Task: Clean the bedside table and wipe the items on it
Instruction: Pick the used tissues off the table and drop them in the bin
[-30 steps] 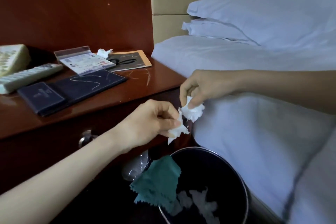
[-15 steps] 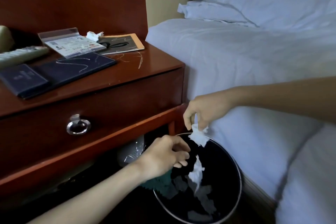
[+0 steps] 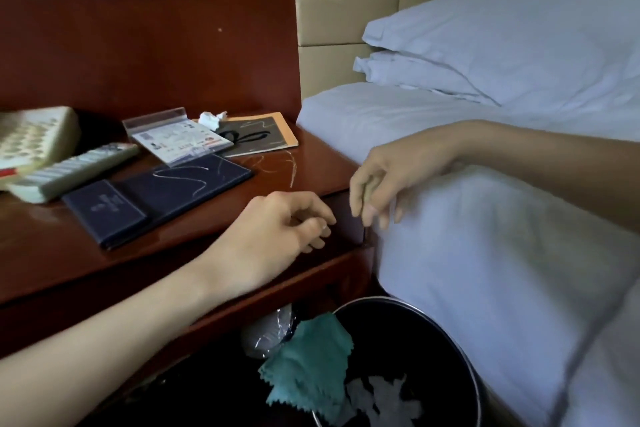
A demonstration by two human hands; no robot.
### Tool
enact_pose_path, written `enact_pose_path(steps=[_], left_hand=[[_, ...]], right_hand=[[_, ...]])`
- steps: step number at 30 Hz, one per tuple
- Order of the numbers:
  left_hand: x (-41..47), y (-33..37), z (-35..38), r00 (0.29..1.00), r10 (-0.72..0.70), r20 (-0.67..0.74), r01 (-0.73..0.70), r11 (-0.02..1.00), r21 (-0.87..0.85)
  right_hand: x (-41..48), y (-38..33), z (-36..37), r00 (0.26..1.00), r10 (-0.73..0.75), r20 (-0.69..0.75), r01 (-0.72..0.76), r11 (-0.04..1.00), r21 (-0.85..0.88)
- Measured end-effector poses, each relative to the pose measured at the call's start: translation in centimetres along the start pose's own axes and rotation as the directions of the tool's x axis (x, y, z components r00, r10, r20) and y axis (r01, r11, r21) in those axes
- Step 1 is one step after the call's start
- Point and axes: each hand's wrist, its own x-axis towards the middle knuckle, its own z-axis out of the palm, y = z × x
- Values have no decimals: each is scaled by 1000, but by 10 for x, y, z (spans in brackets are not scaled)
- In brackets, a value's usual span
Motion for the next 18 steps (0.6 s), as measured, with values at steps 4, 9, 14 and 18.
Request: enact_pose_path(steps=[4, 9, 14, 18], left_hand=[[12, 11, -36, 995, 44, -90, -41, 999, 31], [26, -7, -86, 962, -8, -272, 39, 993, 112], [31, -43, -134, 900, -84, -428, 224, 931, 289], [43, -66, -169, 825, -172, -539, 375, 879, 294]], right_hand=[[11, -32, -28, 976, -114, -185, 115, 993, -6], [59, -64, -44, 904, -188, -385, 170, 982, -82], [124, -91, -66, 854, -221, -472, 182, 975, -127], [181, -108, -85, 838, -272, -473, 198, 960, -200]])
